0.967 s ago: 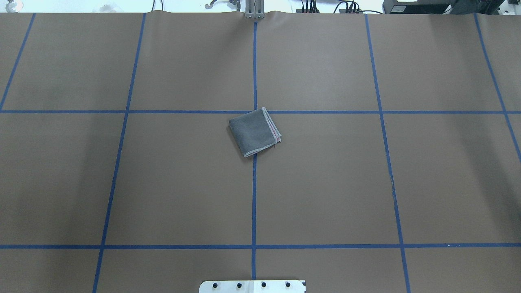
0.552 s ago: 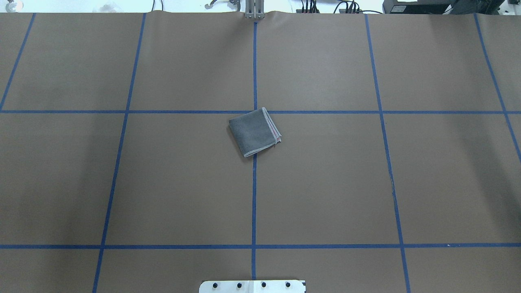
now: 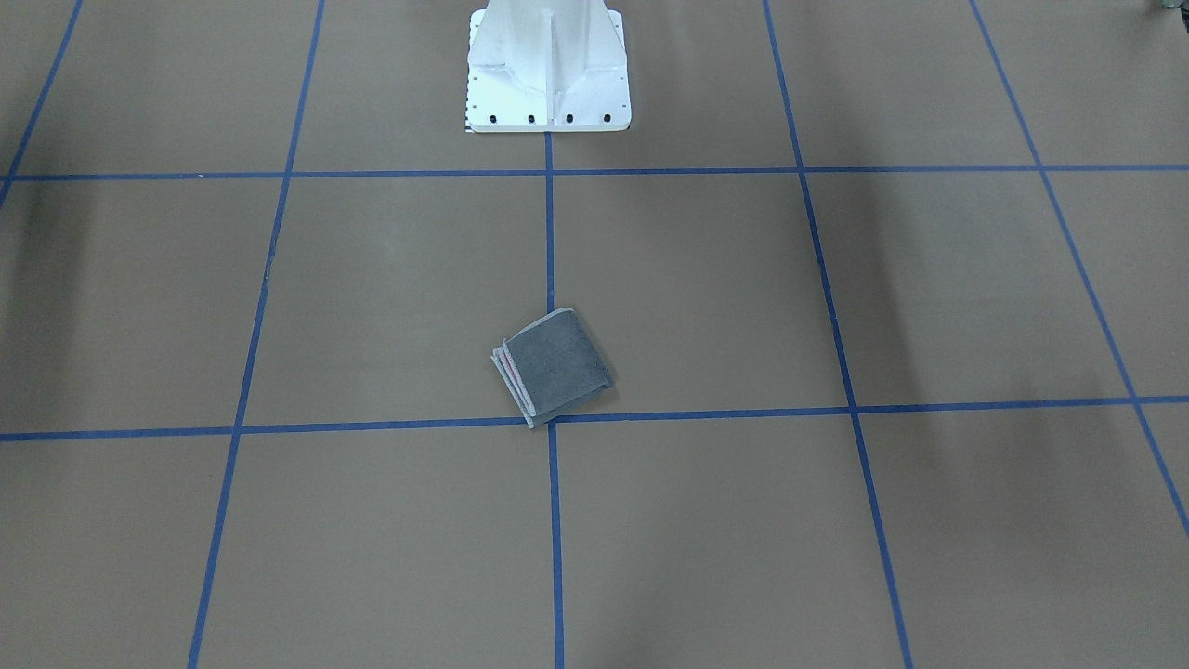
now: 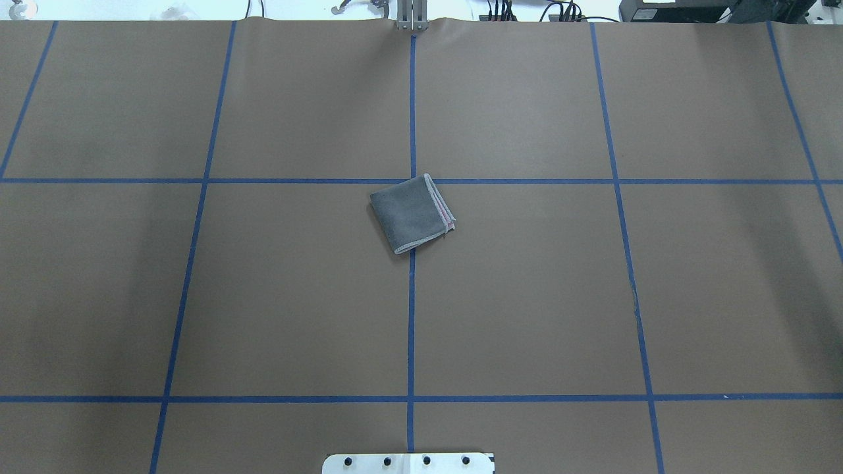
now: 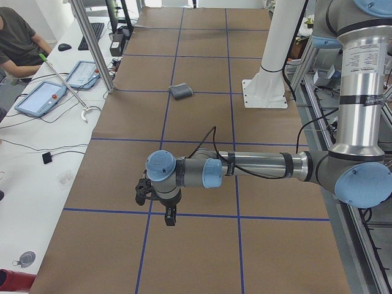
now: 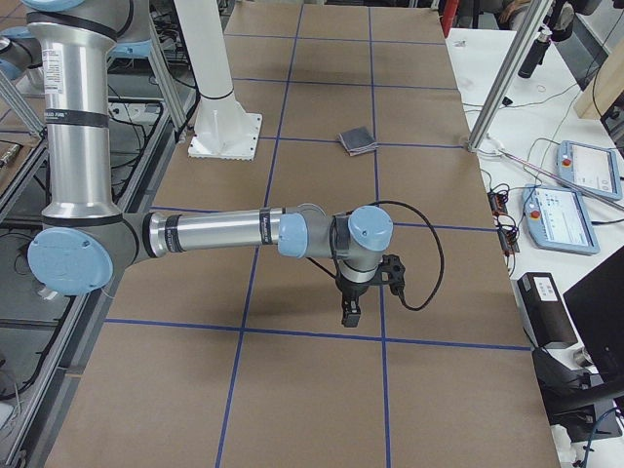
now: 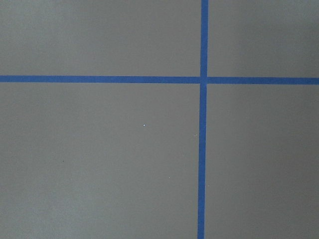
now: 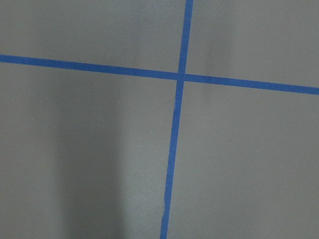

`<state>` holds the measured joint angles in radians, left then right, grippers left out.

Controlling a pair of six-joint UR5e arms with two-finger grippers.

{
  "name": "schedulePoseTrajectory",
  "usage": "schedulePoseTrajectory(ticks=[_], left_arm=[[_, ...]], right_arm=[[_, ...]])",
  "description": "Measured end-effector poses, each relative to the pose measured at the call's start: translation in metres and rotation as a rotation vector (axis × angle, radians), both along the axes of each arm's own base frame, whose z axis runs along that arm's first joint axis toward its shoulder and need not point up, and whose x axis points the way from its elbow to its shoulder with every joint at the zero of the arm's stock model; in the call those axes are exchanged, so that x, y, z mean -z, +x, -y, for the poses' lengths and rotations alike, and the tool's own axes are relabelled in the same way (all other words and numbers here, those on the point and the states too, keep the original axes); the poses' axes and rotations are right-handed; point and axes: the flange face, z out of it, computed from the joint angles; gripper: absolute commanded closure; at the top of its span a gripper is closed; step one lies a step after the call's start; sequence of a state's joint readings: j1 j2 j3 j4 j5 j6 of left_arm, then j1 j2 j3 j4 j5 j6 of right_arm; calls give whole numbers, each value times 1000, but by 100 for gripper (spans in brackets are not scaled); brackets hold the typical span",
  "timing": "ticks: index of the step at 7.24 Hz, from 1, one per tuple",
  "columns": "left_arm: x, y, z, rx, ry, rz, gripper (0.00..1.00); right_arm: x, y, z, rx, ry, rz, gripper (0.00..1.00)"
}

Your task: Fold towel twice with both arms

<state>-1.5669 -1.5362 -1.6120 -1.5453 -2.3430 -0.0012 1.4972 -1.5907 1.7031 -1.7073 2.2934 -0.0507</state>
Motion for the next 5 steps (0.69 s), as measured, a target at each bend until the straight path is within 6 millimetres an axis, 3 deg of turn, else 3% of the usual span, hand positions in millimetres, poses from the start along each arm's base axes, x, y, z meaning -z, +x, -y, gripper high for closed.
schedulePoseTrajectory(ticks=[5], left_arm=[[-2, 0, -2, 5, -9, 1, 0]], right_arm=[[-1, 0, 0, 0, 0, 1, 0]])
